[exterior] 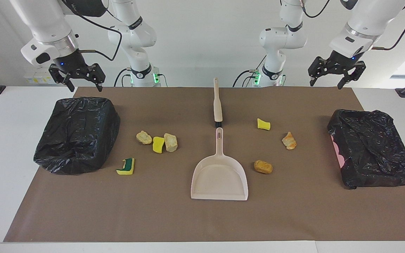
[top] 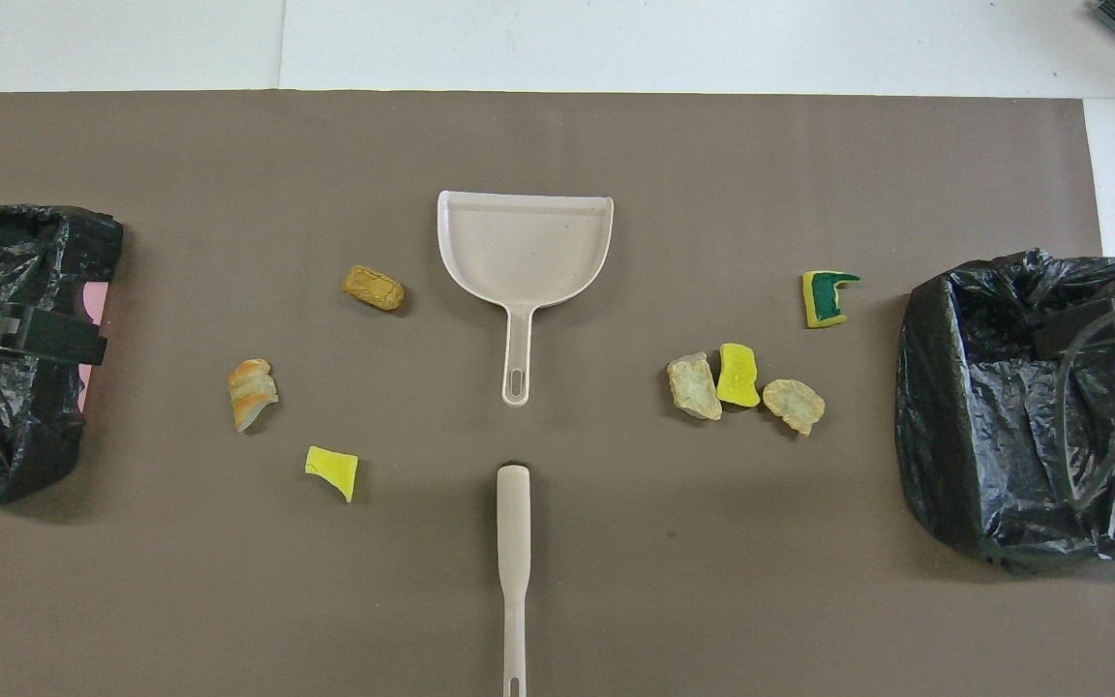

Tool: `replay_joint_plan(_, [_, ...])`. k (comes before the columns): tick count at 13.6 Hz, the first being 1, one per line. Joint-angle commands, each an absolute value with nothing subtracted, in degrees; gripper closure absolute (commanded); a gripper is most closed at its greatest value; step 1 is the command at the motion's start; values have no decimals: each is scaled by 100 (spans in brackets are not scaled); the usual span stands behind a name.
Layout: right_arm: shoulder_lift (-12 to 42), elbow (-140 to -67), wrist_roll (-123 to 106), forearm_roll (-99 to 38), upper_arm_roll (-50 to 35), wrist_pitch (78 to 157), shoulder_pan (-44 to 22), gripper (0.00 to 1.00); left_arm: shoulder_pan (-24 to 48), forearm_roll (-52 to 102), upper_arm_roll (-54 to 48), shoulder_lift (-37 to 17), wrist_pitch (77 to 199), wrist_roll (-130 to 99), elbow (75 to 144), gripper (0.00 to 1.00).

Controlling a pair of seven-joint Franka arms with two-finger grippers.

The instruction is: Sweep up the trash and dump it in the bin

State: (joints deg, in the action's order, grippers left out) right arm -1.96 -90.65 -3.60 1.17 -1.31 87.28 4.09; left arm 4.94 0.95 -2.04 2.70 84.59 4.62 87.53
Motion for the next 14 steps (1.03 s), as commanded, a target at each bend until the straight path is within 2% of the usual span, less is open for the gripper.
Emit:
replay_joint_plan(1, [-281, -9123, -290, 53, -167, 8657, 448, 0, 404, -9, -290, 518, 8543, 422, 9061, 0])
replay_joint_plan(14, [-281, -9123, -299, 53, -167, 8684, 448, 0, 510, 105, -307, 571, 8561, 360, 9131, 0])
